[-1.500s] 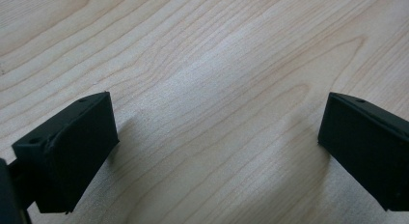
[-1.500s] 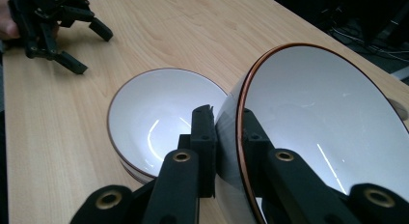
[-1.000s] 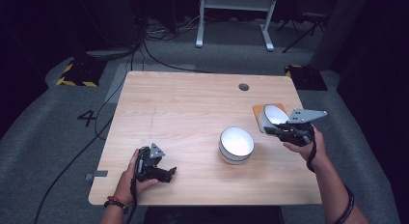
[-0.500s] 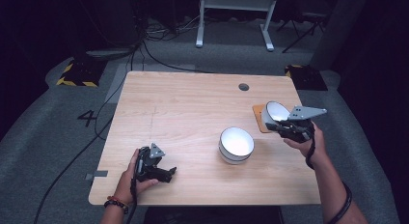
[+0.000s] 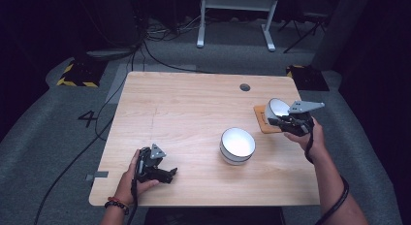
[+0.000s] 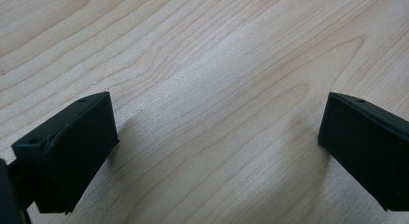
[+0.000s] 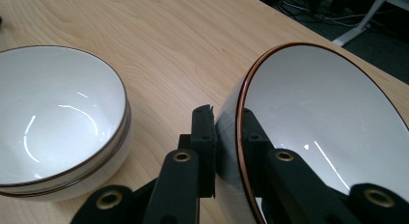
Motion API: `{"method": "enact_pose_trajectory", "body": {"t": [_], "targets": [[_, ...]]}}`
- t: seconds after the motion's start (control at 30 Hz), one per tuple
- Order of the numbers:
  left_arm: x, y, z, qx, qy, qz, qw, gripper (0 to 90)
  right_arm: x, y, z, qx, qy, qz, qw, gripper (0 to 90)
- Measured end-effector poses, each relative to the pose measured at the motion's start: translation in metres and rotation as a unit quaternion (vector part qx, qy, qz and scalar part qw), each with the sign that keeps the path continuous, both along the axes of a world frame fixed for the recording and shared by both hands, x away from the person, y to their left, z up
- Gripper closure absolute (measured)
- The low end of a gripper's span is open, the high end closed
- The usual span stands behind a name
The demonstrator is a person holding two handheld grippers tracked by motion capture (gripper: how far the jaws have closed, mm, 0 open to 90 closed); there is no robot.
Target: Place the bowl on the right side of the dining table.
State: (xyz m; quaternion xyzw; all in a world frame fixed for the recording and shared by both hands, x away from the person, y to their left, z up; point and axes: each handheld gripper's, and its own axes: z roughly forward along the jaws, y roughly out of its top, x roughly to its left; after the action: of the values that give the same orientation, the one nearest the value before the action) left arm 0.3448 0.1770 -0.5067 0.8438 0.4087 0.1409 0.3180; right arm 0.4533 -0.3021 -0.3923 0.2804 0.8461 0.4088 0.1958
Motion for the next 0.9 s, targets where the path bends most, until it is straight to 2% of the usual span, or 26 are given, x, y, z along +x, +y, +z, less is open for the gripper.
{"method": "enact_pose_trajectory", "body": {"t": [0.13, 0.37, 0.5, 0.9], "targets": [[0.0, 0.0, 0.0, 0.0, 0.001, 0.0, 1.0, 0.3, 0.007, 0.0, -0.003, -0.014, 0.003, -0.011, 0.9998, 80.9], [0.0, 0.0, 0.0, 0.0, 0.0, 0.0, 1.0, 0.3, 0.02, 0.0, -0.009, -0.018, 0.011, -0.022, 0.9995, 81.0], [0.0, 0.0, 0.0, 0.0, 0.0, 0.0, 1.0, 0.3, 0.026, 0.001, -0.012, -0.03, 0.013, -0.03, 0.999, 81.0], [0.0, 0.0, 0.0, 0.001, 0.001, -0.001, 1.0, 0.3, 0.045, -0.005, -0.016, -0.037, 0.021, -0.055, 0.9976, 81.0]]}}
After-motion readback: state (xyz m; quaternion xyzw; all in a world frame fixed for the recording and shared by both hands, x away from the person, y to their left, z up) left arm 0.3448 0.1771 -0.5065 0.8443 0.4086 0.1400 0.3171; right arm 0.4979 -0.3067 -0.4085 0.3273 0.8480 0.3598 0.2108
